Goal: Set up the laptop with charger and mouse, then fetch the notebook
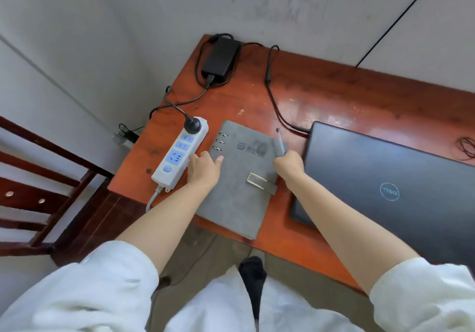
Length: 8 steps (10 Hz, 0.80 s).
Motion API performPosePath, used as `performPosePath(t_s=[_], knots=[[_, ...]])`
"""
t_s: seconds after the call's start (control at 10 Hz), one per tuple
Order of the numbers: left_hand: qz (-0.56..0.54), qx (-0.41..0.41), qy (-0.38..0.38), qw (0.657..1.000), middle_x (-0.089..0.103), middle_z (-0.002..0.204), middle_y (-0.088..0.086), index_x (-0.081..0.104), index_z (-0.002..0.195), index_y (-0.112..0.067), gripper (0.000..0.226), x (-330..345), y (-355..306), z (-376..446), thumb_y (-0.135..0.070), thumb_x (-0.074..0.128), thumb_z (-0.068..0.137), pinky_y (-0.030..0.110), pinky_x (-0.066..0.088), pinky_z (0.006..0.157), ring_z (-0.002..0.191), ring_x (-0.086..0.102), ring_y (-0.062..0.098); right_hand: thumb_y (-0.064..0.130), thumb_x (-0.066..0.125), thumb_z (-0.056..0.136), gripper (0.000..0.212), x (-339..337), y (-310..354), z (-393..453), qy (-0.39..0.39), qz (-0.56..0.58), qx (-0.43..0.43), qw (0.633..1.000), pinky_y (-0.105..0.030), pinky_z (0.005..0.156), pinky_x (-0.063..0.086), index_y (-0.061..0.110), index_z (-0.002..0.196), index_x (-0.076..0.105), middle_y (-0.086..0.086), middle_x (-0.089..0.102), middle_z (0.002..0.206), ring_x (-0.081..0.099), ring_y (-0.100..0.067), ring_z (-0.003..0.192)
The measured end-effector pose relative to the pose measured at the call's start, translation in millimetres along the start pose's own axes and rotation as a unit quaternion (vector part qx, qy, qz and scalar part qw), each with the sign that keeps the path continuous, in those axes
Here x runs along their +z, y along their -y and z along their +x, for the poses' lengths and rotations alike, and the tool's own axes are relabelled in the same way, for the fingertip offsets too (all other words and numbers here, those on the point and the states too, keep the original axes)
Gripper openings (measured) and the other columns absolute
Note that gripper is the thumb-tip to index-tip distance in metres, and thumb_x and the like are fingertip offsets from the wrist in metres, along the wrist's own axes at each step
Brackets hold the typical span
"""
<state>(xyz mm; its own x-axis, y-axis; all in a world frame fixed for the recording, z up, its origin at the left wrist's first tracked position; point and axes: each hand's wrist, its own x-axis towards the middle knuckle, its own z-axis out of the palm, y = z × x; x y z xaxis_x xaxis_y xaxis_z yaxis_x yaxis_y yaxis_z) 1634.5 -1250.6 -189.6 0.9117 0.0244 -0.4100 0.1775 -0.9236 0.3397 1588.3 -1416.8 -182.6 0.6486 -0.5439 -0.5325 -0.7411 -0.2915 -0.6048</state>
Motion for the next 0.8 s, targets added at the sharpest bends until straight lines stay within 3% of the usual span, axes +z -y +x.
performPosePath(t_s=[0.1,0.2,0.3,0.4,0.5,0.6,0.8], knots=[[0.005,-0.005,0.003,1.0,0.042,0.129,0.025,0.042,0.125,0.004,0.051,6,-5,15,-0.037,0.04,0.095,0.045,0.039,0.097,0.118,0.043,0.039,-0.003,0.042,0.083,0.02,-2,5,12,0.02,0.029,0.015,0.999,-0.027,0.061,0.036,0.001,0.097,0.056,-0.011,0.051,0.076,0.047,-0.025,0.073],[0.069,0.012,-0.011,0.997,0.047,0.127,0.023,0.048,0.121,0.003,0.049,5,-5,21,-0.038,0.041,0.094,0.044,0.041,0.095,0.118,0.043,0.036,0.0,0.039,0.085,0.008,-3,3,13,0.027,0.049,0.024,0.998,-0.026,0.049,0.033,0.006,0.089,0.043,-0.008,0.048,0.072,0.045,-0.023,0.063],[0.133,0.071,-0.052,0.987,0.05,0.125,0.019,0.051,0.117,-0.001,0.043,4,-4,17,-0.036,0.046,0.092,0.042,0.042,0.093,0.118,0.041,0.033,-0.003,0.038,0.088,0.023,-1,-6,0,-0.001,0.001,-0.001,1.0,-0.036,0.072,0.042,-0.002,0.109,0.045,-0.026,0.049,0.114,0.051,-0.036,0.096],[0.153,0.213,-0.065,0.963,0.045,0.134,0.018,0.044,0.127,-0.003,0.044,10,1,8,-0.031,0.046,0.092,0.039,0.035,0.102,0.125,0.036,0.033,-0.005,0.042,0.085,0.054,0,-20,-20,-0.02,-0.027,-0.036,0.999,-0.036,0.08,0.042,0.003,0.136,0.027,-0.023,0.039,0.12,0.051,-0.04,0.1],[0.191,0.332,0.001,0.924,0.023,0.153,0.016,0.024,0.142,-0.002,0.056,20,9,5,-0.031,0.037,0.096,0.036,0.012,0.118,0.143,0.013,0.027,-0.004,0.044,0.084,0.05,8,-29,-37,-0.007,-0.108,-0.065,0.992,-0.037,0.077,0.045,0.006,0.132,0.033,-0.017,0.036,0.117,0.053,-0.039,0.093],[0.258,0.36,0.049,0.895,0.001,0.157,0.015,0.002,0.145,-0.002,0.063,30,19,6,-0.036,0.026,0.098,0.034,-0.002,0.119,0.145,-0.004,0.025,-0.005,0.043,0.086,0.022,21,-30,-47,-0.008,-0.152,-0.051,0.987,-0.041,0.082,0.044,-0.004,0.108,0.045,-0.022,0.037,0.124,0.047,-0.039,0.103],[0.265,0.377,0.043,0.887,-0.003,0.157,0.016,0.0,0.145,-0.003,0.063,36,24,7,-0.035,0.024,0.097,0.034,-0.004,0.119,0.145,-0.005,0.026,0.0,0.039,0.089,0.027,26,-33,-52,0.014,-0.149,-0.047,0.988,-0.04,0.097,0.039,-0.004,0.115,0.046,-0.02,0.036,0.134,0.04,-0.036,0.12]])
